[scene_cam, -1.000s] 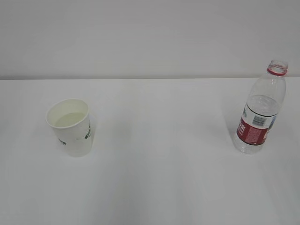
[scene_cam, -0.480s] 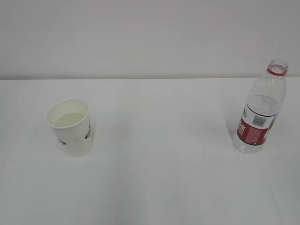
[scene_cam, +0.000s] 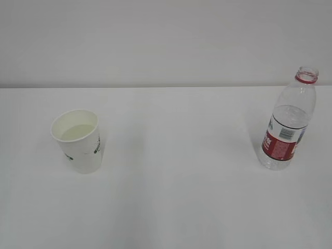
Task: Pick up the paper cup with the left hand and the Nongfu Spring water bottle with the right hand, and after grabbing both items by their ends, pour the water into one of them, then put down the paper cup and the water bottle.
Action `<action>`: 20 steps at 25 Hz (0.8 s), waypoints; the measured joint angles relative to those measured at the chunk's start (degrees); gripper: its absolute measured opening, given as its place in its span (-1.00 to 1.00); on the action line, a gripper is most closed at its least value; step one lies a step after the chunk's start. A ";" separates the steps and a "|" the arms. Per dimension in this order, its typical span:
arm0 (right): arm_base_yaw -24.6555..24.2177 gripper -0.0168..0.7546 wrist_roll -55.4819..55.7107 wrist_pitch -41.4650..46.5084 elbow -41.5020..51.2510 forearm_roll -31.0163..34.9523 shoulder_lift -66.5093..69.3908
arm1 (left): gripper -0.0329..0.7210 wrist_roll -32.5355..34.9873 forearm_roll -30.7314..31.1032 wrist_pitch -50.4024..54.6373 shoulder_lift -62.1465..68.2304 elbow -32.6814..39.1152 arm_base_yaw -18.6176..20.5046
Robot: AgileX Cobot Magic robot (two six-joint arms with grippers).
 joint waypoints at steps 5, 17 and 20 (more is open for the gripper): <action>0.00 0.52 -0.40 3.37 0.00 0.35 -1.79 | 0.05 2.66 -3.40 0.13 -0.37 0.00 0.00; 0.00 0.52 -0.88 7.37 -0.51 -0.04 -8.18 | 0.04 5.89 -4.59 1.32 -6.24 3.43 0.00; 0.00 0.52 -0.98 7.45 0.58 -0.24 -8.18 | 0.04 6.02 -5.50 1.56 -7.16 5.23 0.00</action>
